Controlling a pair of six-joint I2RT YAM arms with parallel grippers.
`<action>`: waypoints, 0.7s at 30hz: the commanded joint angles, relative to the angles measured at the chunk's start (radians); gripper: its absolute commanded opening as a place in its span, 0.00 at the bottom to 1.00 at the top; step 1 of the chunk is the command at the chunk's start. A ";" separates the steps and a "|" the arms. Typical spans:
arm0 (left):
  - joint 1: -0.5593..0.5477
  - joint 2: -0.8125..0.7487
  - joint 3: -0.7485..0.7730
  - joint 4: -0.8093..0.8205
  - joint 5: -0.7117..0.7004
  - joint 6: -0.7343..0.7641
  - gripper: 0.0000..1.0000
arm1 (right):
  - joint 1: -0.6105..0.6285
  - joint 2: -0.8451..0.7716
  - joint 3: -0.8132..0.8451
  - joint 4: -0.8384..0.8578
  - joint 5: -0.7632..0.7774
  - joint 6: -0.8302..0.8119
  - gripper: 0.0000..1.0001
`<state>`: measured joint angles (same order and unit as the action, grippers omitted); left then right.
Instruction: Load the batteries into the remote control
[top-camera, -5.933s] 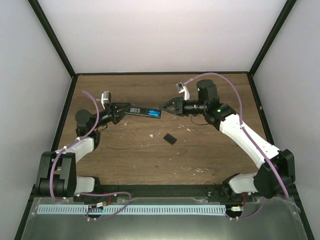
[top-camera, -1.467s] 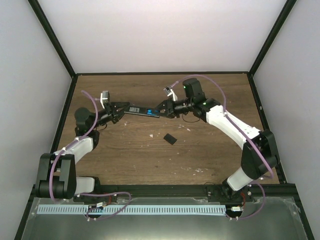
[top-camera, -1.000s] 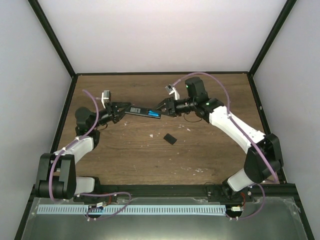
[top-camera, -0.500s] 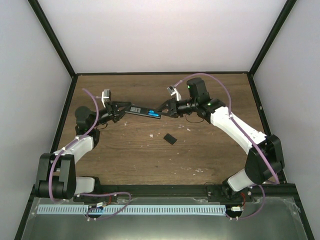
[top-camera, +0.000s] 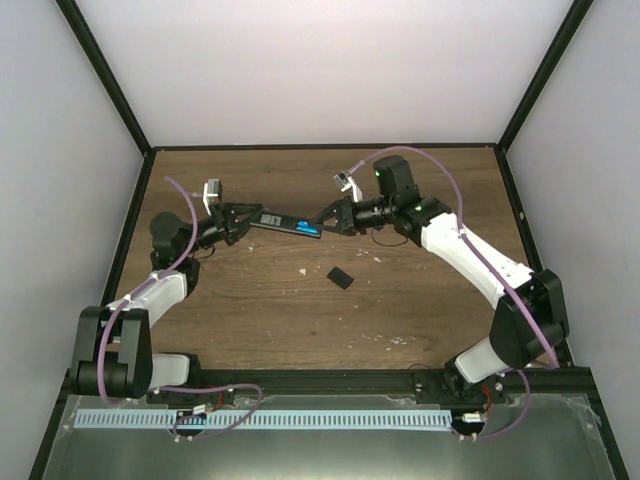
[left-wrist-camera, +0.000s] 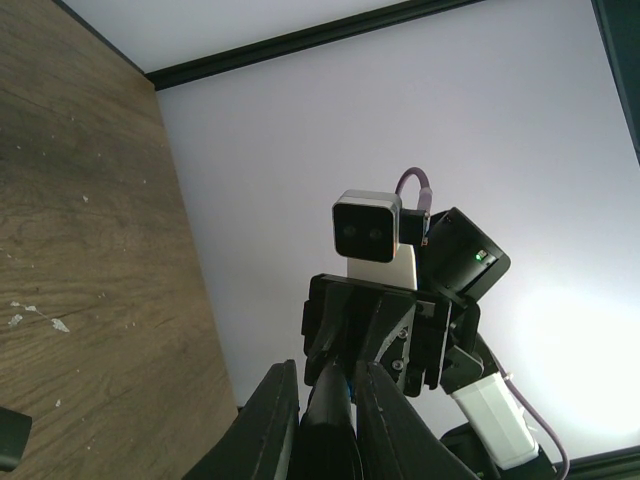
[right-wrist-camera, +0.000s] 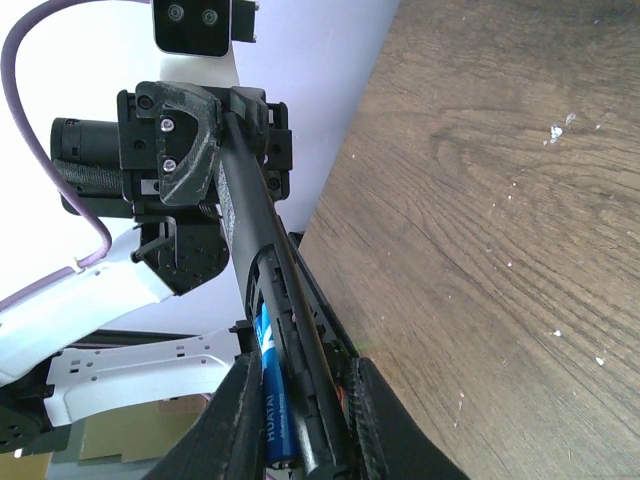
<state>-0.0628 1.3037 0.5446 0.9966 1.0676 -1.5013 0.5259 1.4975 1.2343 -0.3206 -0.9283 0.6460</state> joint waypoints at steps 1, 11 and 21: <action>-0.003 -0.024 0.022 0.005 -0.006 0.021 0.00 | 0.000 -0.004 0.009 0.003 -0.009 -0.008 0.08; -0.002 -0.021 0.026 0.004 -0.010 0.022 0.00 | 0.001 0.012 0.005 -0.012 -0.006 -0.021 0.05; -0.002 -0.018 0.030 0.030 -0.014 0.007 0.00 | 0.001 0.017 0.004 -0.043 0.025 -0.050 0.05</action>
<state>-0.0628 1.3037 0.5446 0.9920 1.0668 -1.4944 0.5259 1.5059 1.2343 -0.3222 -0.9318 0.6270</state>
